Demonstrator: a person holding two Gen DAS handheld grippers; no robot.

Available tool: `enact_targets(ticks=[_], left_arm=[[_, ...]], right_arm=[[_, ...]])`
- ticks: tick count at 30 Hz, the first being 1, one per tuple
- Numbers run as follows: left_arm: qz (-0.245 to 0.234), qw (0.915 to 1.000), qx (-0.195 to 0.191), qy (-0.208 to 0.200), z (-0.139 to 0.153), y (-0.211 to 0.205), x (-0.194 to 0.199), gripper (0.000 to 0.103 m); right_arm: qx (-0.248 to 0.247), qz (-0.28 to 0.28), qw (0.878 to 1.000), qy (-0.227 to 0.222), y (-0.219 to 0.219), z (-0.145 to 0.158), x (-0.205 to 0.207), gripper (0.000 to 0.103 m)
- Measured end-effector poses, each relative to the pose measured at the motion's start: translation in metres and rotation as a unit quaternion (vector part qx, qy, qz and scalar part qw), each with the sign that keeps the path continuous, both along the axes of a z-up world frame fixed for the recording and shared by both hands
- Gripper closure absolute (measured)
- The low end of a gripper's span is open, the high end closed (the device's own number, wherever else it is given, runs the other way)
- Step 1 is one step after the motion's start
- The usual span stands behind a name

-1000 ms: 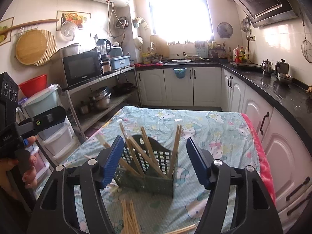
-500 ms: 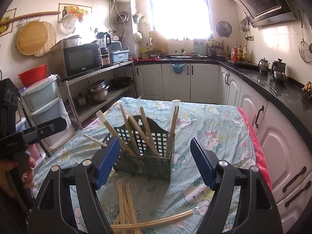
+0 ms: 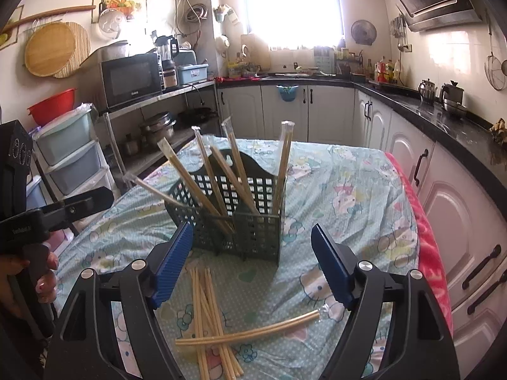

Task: Organize utensils
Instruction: 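Move both open tools back over the chopstick pile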

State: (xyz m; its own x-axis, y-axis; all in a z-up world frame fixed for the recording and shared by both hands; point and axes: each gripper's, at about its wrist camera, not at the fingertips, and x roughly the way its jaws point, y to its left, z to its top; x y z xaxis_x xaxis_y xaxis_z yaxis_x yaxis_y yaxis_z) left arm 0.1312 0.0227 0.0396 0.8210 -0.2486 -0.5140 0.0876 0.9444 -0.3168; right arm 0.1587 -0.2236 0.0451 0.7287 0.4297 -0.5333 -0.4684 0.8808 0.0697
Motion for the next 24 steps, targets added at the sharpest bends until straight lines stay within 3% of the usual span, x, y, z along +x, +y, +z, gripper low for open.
enact_targets(ticks=[14, 24], left_arm=[[-0.004, 0.9990, 0.006, 0.044, -0.035, -0.009, 0.000, 0.011], [-0.013, 0.9949, -0.018, 0.099, -0.065, -0.010, 0.011, 0.011]], right_arm=[[-0.027, -0.006, 0.999, 0.035, -0.005, -0.034, -0.007, 0.028], [-0.042, -0.027, 0.996, 0.071, -0.017, -0.062, 0.000, 0.028]])
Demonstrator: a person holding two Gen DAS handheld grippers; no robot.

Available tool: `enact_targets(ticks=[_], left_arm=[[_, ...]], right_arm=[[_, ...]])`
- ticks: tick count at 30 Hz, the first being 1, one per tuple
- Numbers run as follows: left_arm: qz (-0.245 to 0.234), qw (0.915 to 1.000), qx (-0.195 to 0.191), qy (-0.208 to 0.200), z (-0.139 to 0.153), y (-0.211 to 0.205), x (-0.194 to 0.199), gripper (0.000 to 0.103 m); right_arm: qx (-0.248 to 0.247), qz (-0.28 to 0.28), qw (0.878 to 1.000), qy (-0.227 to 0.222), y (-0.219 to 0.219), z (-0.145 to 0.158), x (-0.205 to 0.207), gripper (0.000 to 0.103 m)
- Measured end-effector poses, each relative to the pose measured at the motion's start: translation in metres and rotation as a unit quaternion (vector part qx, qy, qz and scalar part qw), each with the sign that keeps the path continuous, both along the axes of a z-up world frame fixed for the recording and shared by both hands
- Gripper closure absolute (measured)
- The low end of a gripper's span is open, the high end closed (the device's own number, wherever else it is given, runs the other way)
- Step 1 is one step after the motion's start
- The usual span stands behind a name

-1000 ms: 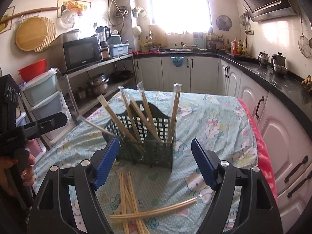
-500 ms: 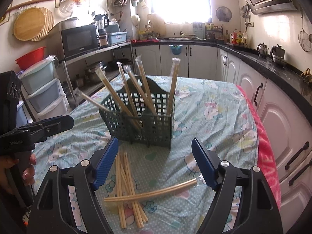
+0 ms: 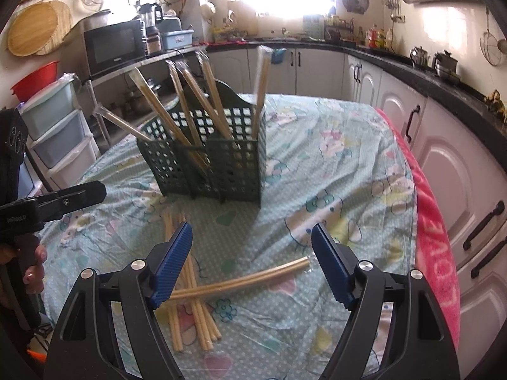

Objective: Organize utensils

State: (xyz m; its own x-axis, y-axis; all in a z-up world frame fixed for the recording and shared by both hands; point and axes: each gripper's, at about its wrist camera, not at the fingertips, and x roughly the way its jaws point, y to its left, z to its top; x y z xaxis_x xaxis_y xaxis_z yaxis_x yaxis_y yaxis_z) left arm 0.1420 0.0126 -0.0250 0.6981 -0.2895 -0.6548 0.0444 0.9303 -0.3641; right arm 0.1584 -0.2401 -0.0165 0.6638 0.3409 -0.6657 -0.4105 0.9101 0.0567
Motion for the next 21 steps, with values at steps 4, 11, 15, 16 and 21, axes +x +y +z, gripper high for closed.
enact_targets(ticks=[4, 11, 15, 16, 21], left_arm=[[-0.002, 0.9995, -0.011, 0.031, -0.017, -0.001, 0.006, 0.024], [-0.007, 0.9944, -0.056, 0.089, -0.049, -0.005, 0.018, 0.053], [-0.008, 0.9915, -0.071, 0.109, -0.060, -0.010, 0.025, 0.059], [-0.007, 0.9909, -0.074, 0.112, -0.062, -0.011, 0.027, 0.059], [0.000, 0.9880, -0.085, 0.129, -0.072, -0.014, 0.038, 0.060]], right_arm=[[-0.007, -0.010, 1.000, 0.014, -0.005, -0.013, 0.004, 0.028], [-0.012, -0.022, 0.998, 0.050, -0.012, -0.037, 0.012, 0.029], [-0.011, -0.026, 0.997, 0.074, -0.014, -0.047, 0.018, 0.037], [-0.008, -0.028, 0.996, 0.081, -0.015, -0.050, 0.021, 0.038], [0.003, -0.045, 0.992, 0.115, -0.019, -0.062, 0.030, 0.043]])
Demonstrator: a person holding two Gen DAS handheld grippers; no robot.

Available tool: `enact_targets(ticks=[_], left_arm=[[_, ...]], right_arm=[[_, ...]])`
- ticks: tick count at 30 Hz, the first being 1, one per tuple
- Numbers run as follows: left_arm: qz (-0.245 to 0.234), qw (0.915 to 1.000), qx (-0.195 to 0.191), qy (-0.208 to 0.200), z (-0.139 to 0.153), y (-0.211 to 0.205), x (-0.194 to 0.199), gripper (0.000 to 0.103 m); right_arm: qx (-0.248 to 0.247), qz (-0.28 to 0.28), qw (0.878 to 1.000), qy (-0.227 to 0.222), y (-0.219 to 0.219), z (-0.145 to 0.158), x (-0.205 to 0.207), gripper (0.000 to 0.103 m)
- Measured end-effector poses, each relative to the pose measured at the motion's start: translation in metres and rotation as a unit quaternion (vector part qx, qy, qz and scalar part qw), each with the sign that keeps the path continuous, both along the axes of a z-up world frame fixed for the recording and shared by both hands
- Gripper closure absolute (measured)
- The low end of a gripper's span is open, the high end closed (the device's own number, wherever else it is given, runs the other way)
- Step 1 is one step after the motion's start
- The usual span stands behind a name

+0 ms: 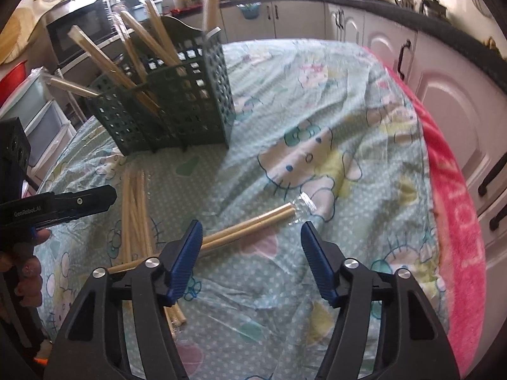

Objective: Organize utensils

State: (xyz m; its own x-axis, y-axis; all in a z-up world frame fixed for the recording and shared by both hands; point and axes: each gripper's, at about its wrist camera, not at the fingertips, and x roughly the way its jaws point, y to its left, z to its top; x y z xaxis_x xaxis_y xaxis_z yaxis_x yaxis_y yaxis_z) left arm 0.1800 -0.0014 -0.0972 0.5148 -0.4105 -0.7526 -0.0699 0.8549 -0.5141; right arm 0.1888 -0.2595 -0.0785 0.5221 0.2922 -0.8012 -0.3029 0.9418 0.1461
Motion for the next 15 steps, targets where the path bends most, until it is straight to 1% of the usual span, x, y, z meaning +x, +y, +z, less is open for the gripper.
enact_targets(ticks=[4, 9, 10, 13, 15], left_arm=[[0.011, 0.9998, 0.002, 0.014, -0.007, 0.003, 0.009, 0.062], [0.017, 0.9996, 0.006, 0.022, -0.010, 0.007, 0.017, 0.072], [0.018, 0.9996, 0.007, 0.023, -0.010, 0.008, 0.017, 0.072], [0.020, 0.9995, 0.006, 0.025, -0.011, 0.014, 0.017, 0.078], [0.023, 0.9994, 0.001, 0.026, -0.013, 0.018, 0.016, 0.084]], right_arm=[[0.023, -0.025, 0.999, 0.029, -0.007, -0.007, 0.010, 0.044], [0.052, -0.050, 0.996, 0.059, -0.014, -0.014, 0.025, 0.045], [0.054, -0.054, 0.995, 0.062, -0.014, -0.015, 0.028, 0.046], [0.063, -0.065, 0.993, 0.072, -0.015, -0.017, 0.037, 0.050], [0.070, -0.074, 0.991, 0.081, -0.016, -0.019, 0.043, 0.053]])
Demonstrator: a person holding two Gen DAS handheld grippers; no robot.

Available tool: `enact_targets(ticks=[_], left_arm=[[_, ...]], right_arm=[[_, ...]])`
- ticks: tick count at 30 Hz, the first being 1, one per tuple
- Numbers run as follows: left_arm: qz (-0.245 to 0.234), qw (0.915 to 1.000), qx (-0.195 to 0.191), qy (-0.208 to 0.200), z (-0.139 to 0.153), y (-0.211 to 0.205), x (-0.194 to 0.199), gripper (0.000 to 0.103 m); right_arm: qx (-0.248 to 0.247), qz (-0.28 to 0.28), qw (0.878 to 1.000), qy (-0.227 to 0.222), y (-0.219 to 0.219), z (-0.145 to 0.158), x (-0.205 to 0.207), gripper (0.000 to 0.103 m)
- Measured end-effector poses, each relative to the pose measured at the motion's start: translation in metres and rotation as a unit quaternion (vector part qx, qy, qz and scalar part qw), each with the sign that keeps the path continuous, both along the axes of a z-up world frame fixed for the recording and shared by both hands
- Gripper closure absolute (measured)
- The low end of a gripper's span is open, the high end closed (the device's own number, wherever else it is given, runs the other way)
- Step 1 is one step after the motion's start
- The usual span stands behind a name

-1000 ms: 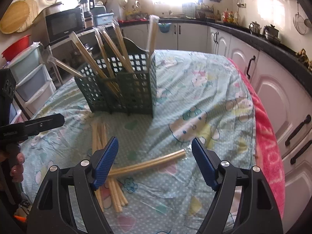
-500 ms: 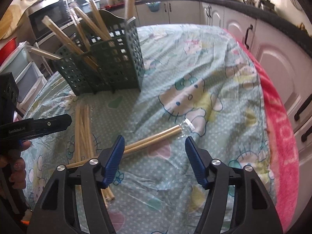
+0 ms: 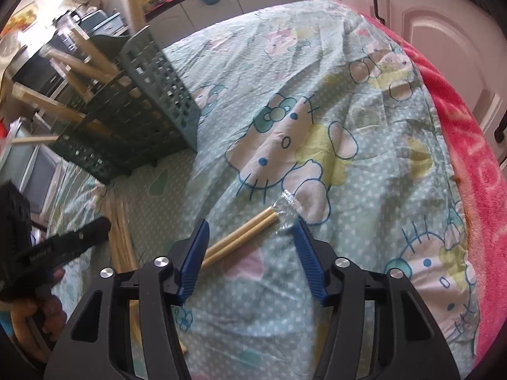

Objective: Organize utensils

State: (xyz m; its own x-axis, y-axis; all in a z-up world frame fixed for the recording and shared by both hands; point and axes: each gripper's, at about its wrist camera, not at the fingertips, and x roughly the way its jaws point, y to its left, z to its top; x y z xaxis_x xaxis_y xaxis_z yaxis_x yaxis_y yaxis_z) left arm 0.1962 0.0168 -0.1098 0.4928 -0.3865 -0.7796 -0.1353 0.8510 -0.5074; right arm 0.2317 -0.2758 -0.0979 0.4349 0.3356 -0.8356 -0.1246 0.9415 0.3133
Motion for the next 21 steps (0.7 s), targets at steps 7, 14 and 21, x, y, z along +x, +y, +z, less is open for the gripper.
enact_targets(ticks=[7, 14, 21], left_arm=[[0.012, 0.9998, -0.015, 0.001, -0.002, 0.019, -0.002, 0.094], [0.024, 0.9982, -0.055, -0.004, 0.002, 0.040, -0.005, 0.095], [0.007, 0.9985, -0.053, -0.009, 0.010, 0.027, 0.006, 0.082]], right_arm=[[0.011, -0.018, 1.000, 0.004, -0.005, -0.002, 0.010, 0.083], [0.014, -0.010, 1.000, -0.008, -0.008, 0.002, 0.012, 0.102], [0.014, 0.011, 0.999, -0.039, 0.001, 0.016, 0.007, 0.102]])
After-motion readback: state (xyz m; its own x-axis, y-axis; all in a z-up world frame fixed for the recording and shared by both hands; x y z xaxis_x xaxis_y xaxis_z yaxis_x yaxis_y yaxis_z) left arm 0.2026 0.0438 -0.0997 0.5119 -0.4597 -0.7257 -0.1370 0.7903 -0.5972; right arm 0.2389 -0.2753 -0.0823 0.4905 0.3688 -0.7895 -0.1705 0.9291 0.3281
